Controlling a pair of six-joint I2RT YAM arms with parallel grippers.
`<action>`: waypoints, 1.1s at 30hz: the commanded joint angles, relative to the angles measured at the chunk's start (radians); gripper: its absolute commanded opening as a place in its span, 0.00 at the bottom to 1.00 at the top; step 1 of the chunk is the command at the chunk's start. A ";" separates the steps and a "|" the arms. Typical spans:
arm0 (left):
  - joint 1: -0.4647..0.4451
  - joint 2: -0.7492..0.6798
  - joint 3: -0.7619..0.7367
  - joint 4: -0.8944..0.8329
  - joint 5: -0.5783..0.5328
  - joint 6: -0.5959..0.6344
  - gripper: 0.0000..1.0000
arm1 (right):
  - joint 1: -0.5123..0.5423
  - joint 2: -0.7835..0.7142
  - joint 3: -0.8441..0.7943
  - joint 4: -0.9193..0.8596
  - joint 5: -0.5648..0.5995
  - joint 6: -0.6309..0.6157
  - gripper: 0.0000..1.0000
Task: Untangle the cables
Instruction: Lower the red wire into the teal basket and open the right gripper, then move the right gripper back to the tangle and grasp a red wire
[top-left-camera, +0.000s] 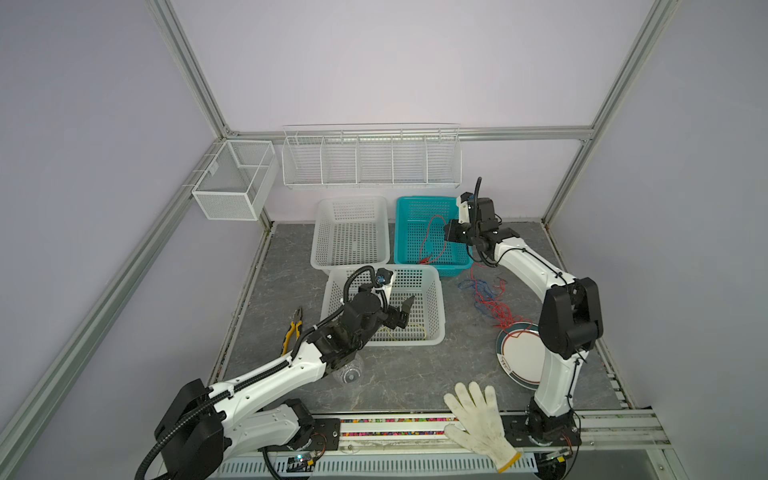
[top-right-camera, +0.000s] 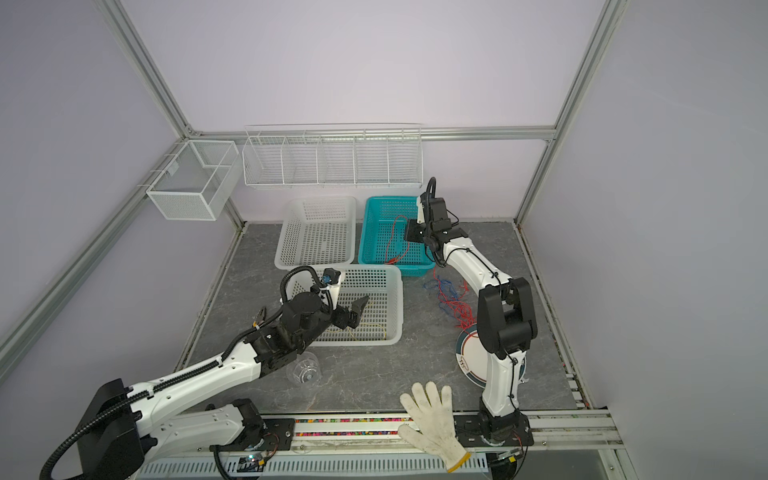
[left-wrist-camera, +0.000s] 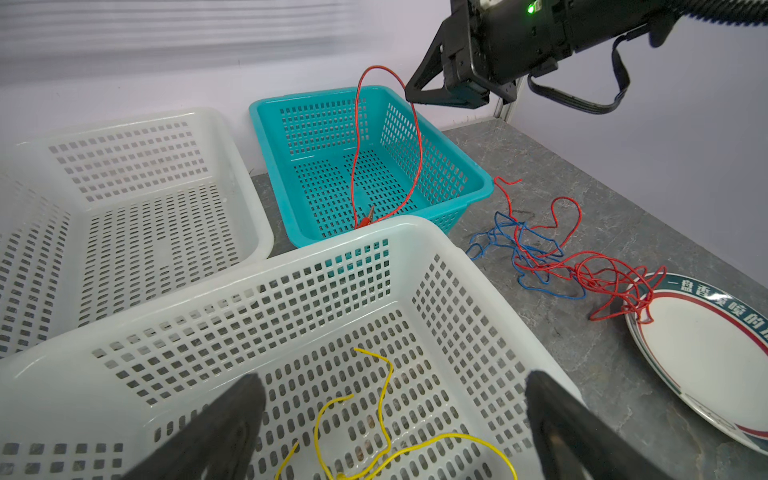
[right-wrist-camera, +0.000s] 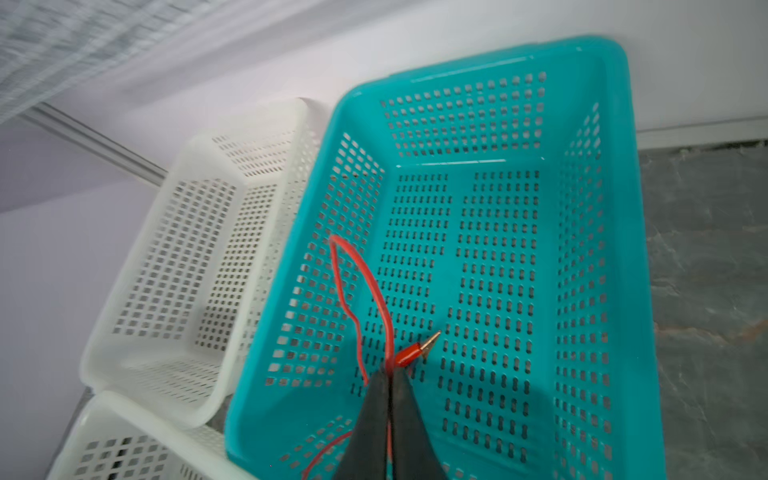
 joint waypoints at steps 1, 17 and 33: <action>0.005 0.032 0.038 0.006 0.025 0.007 0.98 | 0.001 0.005 -0.015 -0.046 0.109 -0.002 0.16; 0.005 0.172 0.154 0.014 0.137 -0.012 0.98 | -0.015 -0.335 -0.340 -0.185 0.304 -0.076 0.69; 0.004 0.173 0.165 0.018 0.174 -0.032 0.98 | -0.121 -0.468 -0.553 -0.291 0.402 -0.011 0.73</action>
